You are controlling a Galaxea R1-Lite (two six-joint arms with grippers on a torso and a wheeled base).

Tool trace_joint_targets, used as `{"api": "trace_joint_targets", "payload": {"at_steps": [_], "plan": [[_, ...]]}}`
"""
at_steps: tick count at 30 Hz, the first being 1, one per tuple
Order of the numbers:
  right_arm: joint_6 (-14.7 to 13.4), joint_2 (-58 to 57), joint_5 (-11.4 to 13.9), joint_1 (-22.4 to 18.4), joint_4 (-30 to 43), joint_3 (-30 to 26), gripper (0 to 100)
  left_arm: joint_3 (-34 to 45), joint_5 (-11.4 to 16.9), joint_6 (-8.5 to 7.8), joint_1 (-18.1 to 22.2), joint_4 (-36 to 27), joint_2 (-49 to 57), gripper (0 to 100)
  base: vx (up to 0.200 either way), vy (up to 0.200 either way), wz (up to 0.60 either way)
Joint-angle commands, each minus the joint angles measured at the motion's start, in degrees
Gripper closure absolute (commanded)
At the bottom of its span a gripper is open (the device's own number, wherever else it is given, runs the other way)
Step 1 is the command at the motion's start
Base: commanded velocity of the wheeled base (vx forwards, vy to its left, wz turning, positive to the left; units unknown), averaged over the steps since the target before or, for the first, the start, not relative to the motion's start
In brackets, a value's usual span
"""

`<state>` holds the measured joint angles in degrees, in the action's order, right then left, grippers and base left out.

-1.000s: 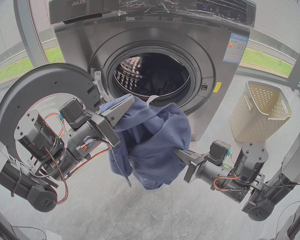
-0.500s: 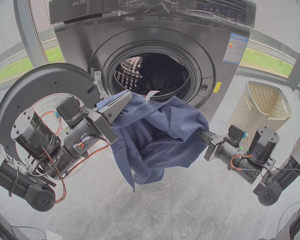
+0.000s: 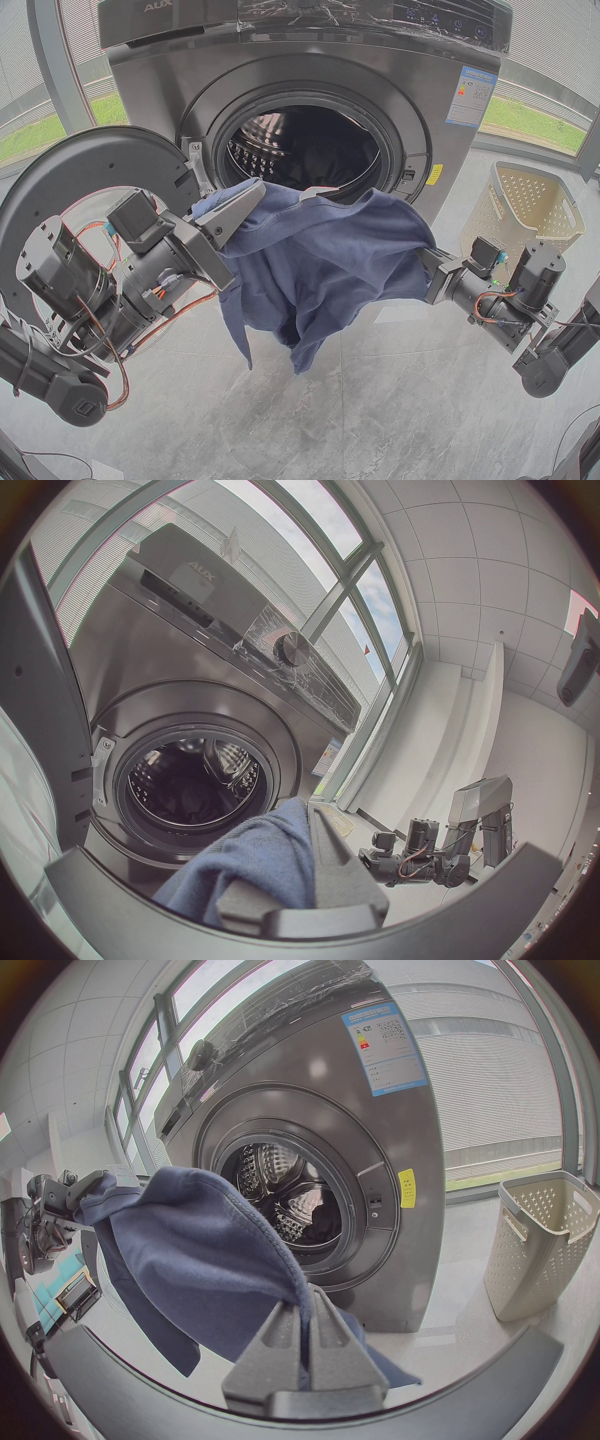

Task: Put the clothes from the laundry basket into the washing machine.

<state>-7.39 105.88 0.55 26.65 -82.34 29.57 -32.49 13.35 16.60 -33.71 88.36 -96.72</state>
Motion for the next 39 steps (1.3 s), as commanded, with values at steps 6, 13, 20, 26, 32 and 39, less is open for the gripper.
{"api": "trace_joint_targets", "payload": {"at_steps": [6,13,20,26,32,39], "plan": [[0.6,-0.1,1.9,3.3,-0.5,-5.8,0,0.1,0.0,-0.26,-0.5,0.1,0.0,100,0.0,0.0,0.0],[0.5,1.1,2.5,7.1,-0.7,-11.0,0,0.0,0.1,-0.34,-0.5,0.1,0.2,100,0.0,0.0,0.0],[0.2,3.8,3.0,8.5,-2.0,-8.0,0,0.6,0.5,-0.7,-0.6,0.1,1.3,100,0.0,0.0,0.0],[-0.1,8.2,3.1,9.9,-4.9,-1.2,0,1.9,1.1,-1.66,-0.6,0.1,1.8,100,0.0,0.0,0.0],[-0.1,12.9,3.1,11.2,-4.1,6.8,0,2.2,1.1,-1.93,-0.6,0.1,1.8,100,0.0,0.0,0.0],[0.0,16.9,4.6,10.7,-1.2,15.8,0,2.3,1.1,-1.84,-0.7,0.1,2.2,100,0.0,0.0,0.0]]}}
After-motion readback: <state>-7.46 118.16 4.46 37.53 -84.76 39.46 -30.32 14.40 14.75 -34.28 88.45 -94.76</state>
